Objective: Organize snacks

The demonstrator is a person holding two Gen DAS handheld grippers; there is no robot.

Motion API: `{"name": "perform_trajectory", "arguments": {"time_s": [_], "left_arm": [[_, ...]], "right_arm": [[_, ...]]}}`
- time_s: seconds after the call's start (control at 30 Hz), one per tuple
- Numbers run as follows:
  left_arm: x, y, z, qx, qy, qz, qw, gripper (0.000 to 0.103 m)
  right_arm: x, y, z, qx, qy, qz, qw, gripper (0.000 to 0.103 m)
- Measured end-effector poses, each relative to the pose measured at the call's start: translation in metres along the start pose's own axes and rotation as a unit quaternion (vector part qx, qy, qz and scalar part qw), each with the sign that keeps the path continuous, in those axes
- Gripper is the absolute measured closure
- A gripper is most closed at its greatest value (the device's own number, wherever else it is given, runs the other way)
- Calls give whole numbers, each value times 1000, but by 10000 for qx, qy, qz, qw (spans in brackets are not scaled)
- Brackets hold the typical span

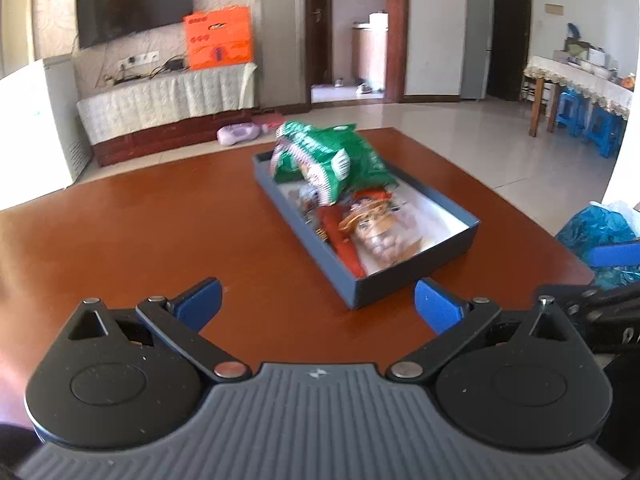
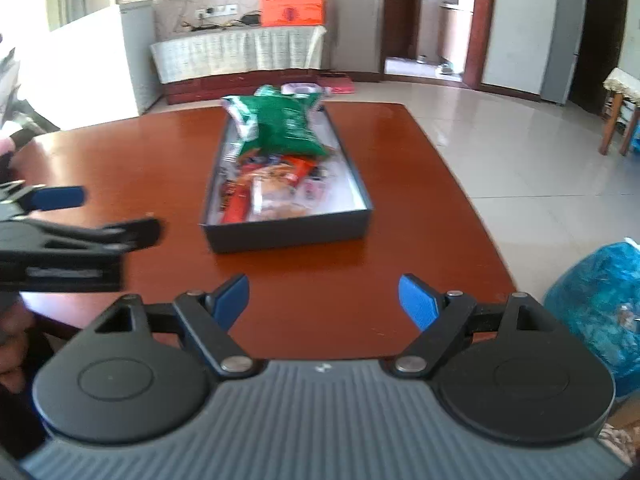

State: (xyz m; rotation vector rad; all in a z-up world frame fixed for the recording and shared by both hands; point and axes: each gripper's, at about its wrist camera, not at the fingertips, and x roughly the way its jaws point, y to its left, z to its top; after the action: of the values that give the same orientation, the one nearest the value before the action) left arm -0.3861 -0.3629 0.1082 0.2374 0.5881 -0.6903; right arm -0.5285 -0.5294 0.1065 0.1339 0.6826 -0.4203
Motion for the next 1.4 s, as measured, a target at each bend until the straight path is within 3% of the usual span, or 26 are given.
{"name": "perform_trajectory", "arguments": {"time_s": [0.1,0.3,0.8,1.4], "left_arm": [[-4,12,-1,-128,140,36,9998,0],[-9,30,-6,21,371,110,9992,0],[-9,25,-17,258,321,158,9990,0],[-4,20,-17,239,328,111,9991,0]], "right_arm": [[6,-8,-8,-158,94,-197,9996,19],[17,-20,-19,22,262,-123,9996,19],[38,-36,-14,326,378,-89,9987,19],[46,-26,-13,40,581,-42,9983,19]]}}
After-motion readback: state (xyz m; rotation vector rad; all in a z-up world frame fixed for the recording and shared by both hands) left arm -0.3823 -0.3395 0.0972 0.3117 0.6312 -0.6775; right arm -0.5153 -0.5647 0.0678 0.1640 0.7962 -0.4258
